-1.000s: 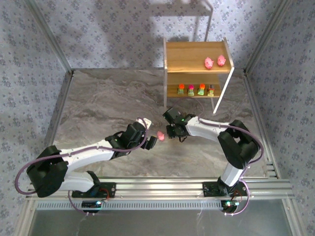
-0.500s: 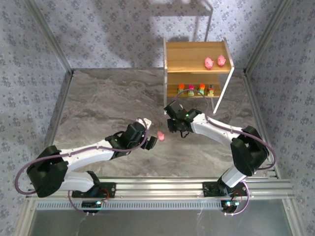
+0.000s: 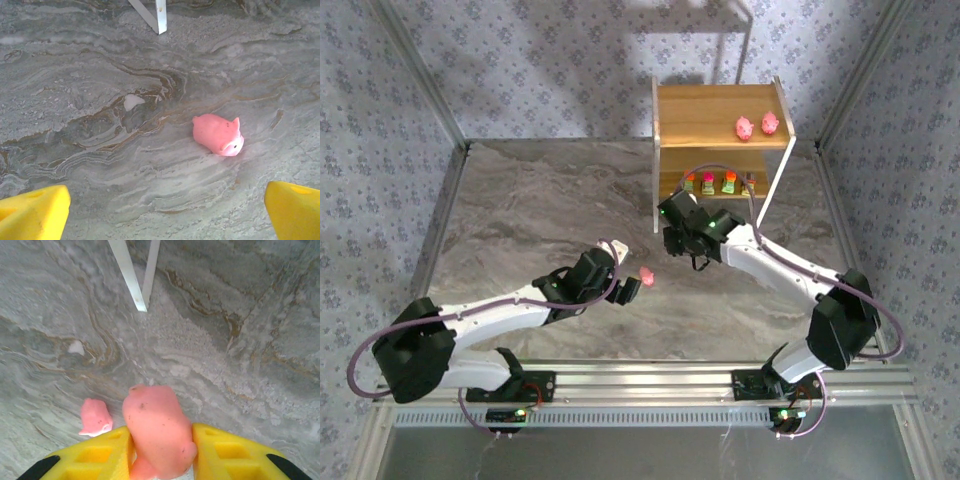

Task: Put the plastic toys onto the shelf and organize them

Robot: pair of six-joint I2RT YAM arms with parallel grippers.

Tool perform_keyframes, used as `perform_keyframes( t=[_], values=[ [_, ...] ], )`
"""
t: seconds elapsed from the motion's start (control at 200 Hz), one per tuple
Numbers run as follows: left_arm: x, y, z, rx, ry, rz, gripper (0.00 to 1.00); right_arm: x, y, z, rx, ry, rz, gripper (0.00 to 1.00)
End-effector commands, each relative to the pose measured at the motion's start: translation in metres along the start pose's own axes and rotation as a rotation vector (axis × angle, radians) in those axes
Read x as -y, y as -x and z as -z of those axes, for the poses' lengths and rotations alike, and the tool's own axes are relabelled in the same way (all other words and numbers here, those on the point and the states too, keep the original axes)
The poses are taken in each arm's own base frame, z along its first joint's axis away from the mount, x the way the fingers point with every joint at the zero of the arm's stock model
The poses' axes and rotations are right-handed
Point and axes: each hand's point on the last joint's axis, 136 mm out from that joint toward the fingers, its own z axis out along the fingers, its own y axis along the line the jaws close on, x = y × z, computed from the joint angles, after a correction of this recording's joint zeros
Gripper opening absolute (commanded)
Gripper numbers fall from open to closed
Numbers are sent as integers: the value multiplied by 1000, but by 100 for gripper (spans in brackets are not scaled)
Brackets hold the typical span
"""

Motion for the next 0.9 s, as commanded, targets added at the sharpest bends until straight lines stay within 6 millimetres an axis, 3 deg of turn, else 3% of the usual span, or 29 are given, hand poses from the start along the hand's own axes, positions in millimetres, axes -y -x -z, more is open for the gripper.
perform_keyframes(
  t=[0.0, 0.49, 0.895],
  values=[
    [9, 13, 7, 52, -39, -9, 100, 8, 14, 26, 44, -27, 13, 33],
    [18, 16, 12, 83, -51, -44, 100, 14, 62, 81, 183, -48, -10, 32],
    [24, 17, 13, 93, -54, -73, 99, 18, 110, 138, 342, -36, -43, 31]
  ],
)
